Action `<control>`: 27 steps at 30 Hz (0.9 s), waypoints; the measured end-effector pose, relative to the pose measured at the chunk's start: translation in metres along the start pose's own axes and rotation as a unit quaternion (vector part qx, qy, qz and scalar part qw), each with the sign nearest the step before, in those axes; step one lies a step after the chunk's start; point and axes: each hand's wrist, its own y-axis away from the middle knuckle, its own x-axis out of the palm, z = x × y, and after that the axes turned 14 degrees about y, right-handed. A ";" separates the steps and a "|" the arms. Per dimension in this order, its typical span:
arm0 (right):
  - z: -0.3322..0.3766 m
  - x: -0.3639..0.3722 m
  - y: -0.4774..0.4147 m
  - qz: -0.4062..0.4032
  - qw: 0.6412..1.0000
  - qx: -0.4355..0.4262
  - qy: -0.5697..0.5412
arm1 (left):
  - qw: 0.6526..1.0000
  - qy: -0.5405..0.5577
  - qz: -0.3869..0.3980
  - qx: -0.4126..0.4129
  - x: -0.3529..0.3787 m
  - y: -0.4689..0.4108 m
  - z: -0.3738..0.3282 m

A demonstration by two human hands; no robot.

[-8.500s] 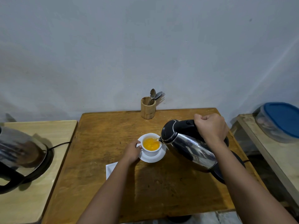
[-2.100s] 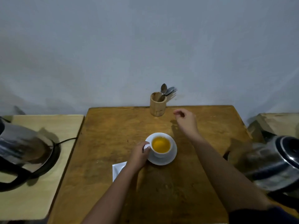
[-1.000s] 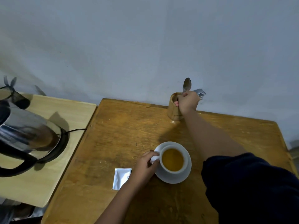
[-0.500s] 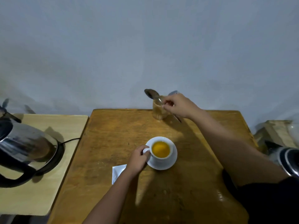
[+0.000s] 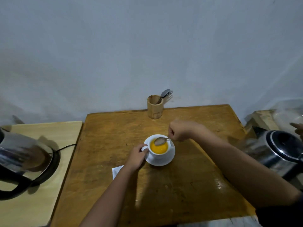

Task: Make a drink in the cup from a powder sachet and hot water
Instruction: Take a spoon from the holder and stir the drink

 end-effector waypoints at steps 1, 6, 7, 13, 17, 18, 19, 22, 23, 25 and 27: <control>0.004 0.005 -0.002 -0.006 1.000 0.004 0.011 | 1.000 0.001 0.004 -0.001 -0.001 0.000 0.000; 0.009 0.022 -0.010 -0.042 0.998 0.013 -0.035 | 1.000 0.002 0.010 -0.006 -0.002 -0.002 0.001; 0.008 0.024 -0.010 -0.049 0.997 0.012 -0.056 | 1.000 0.003 0.010 -0.007 -0.002 -0.002 0.001; 0.007 0.029 -0.010 -0.099 0.970 0.030 -0.220 | 1.000 0.007 0.006 -0.001 -0.002 -0.002 0.003; 0.005 0.032 -0.008 -0.118 0.944 0.007 -0.309 | 1.000 0.003 0.004 -0.003 -0.001 -0.001 0.004; 0.006 0.033 -0.008 -0.126 0.941 0.002 -0.313 | 1.000 0.005 0.005 -0.002 -0.001 -0.002 0.004; 0.007 0.033 -0.007 -0.133 0.942 -0.002 -0.307 | 1.000 0.004 0.005 -0.002 -0.001 -0.002 0.004; 0.012 0.031 -0.006 -0.140 0.955 -0.018 -0.260 | 1.000 0.001 0.003 -0.005 -0.002 -0.004 0.004; 0.013 0.030 -0.004 -0.142 0.961 -0.027 -0.237 | 1.000 0.001 0.004 -0.007 -0.002 -0.004 0.004; 0.015 0.027 -0.001 -0.142 0.971 -0.042 -0.189 | 1.000 0.002 0.007 -0.010 -0.002 -0.003 0.005; 0.016 0.023 0.001 -0.131 0.979 -0.060 -0.144 | 1.000 0.003 0.007 -0.012 -0.002 -0.002 0.006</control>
